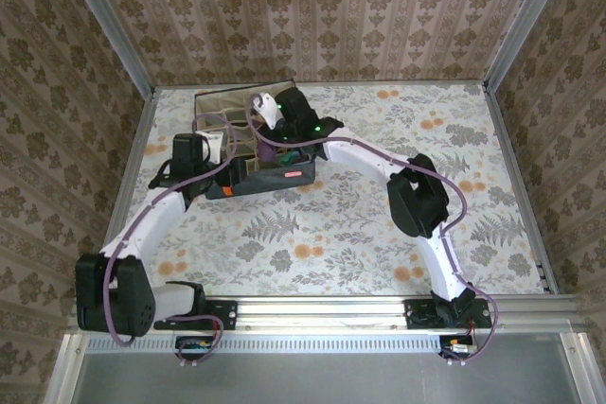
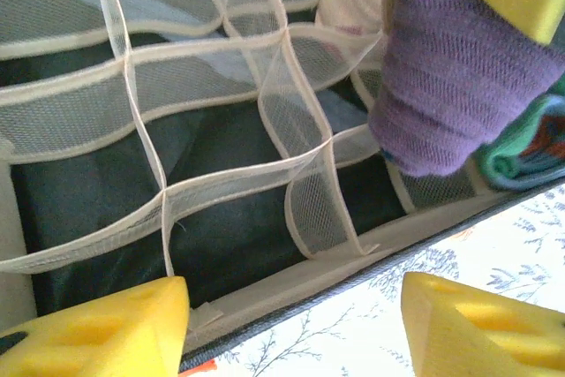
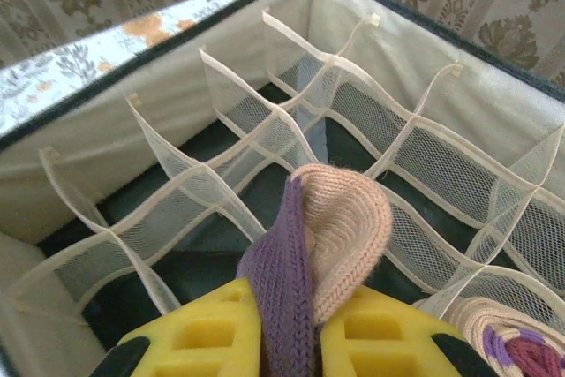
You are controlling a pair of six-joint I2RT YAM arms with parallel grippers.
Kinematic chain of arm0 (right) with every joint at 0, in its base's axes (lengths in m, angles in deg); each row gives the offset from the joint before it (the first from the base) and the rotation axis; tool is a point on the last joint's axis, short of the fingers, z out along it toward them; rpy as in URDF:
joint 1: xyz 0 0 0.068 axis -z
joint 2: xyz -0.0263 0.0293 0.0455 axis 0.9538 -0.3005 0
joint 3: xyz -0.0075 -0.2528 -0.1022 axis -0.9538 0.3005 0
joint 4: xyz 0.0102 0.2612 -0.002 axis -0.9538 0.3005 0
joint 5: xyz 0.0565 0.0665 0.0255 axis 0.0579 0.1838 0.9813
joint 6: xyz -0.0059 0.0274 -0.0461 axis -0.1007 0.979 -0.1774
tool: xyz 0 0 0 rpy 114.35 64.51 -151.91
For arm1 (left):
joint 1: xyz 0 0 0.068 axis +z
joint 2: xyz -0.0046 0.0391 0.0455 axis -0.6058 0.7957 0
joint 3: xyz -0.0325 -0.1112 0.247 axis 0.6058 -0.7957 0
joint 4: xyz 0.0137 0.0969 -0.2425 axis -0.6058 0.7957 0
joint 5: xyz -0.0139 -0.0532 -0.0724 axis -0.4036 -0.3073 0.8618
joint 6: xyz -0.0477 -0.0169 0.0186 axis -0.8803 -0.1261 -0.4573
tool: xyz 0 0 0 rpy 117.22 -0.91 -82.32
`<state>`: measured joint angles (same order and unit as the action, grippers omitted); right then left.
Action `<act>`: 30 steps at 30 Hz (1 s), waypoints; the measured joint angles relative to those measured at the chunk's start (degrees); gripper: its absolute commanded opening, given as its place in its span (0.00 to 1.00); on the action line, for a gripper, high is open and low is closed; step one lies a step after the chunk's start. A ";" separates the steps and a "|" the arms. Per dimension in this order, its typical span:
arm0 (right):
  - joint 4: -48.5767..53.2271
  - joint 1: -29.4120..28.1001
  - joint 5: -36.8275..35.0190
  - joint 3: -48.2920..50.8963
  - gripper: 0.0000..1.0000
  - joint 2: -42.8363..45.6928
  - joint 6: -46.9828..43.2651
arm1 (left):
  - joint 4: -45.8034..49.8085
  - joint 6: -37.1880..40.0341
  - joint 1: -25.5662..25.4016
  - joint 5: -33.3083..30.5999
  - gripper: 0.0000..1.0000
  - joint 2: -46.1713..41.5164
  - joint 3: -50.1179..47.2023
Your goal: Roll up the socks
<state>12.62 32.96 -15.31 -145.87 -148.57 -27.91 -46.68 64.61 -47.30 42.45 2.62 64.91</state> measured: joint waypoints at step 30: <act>1.46 -0.04 -3.13 -7.76 0.00 -4.52 -4.87 | 4.33 -0.39 0.46 0.76 0.38 8.02 3.67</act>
<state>14.09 32.92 -18.43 -153.63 -153.10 -32.79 -42.35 64.22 -46.85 43.22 10.64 68.58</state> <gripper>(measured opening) 0.091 0.378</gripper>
